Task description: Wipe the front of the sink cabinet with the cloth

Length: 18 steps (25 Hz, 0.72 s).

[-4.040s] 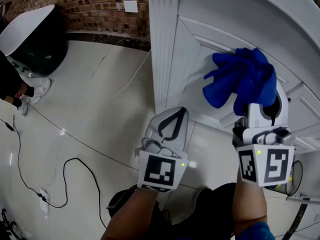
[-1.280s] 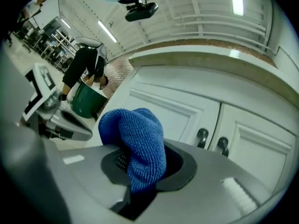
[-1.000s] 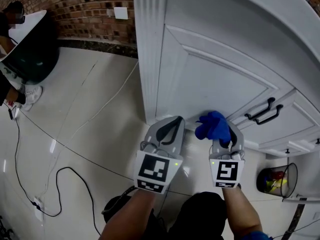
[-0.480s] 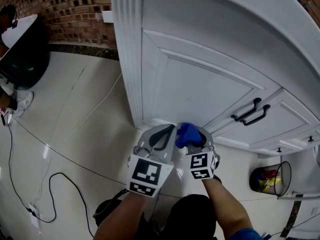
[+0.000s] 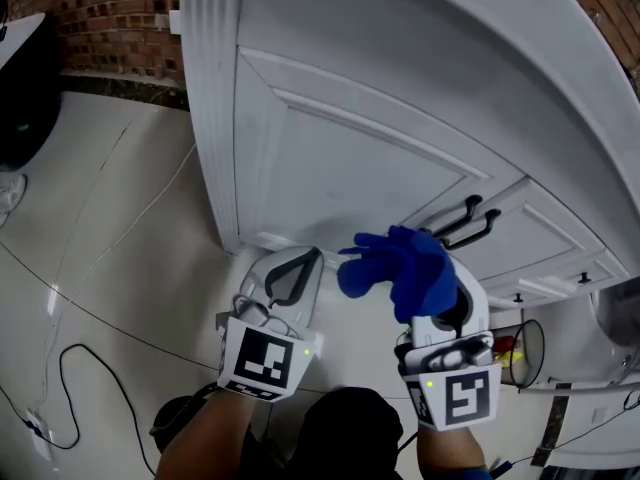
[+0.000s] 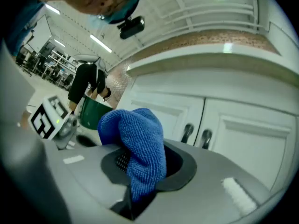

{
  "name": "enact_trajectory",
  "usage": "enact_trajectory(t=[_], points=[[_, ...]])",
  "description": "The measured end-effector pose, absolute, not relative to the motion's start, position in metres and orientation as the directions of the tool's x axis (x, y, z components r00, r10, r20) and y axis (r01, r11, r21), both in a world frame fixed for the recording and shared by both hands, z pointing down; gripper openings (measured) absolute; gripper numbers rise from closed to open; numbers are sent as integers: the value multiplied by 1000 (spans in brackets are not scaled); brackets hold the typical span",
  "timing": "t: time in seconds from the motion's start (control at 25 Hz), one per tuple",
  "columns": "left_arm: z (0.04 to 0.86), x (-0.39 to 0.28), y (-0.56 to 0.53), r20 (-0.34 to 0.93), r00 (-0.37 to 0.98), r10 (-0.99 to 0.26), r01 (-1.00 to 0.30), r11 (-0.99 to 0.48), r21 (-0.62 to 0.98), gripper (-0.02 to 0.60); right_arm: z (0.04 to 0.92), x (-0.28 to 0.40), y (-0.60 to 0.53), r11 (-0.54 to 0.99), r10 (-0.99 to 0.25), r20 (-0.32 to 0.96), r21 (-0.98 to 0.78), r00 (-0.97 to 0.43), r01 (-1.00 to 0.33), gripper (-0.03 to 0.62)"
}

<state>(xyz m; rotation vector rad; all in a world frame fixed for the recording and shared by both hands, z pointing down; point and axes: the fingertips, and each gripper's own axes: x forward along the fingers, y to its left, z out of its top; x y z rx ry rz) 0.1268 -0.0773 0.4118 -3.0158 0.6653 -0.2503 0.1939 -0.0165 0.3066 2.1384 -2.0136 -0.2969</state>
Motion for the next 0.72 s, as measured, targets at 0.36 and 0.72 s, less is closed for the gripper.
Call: enact_trajectory(t=[0.36,0.72], points=[[396,146,-38,54,948,-313,-311,-949,-51,5,163,243,-5,-339,-915,-354,414,193,-845,77],[400,143,-48,94,931,-352,-348,-936,-57,5,208,239,-8,-292,-951,-235,469,201,-834,78]])
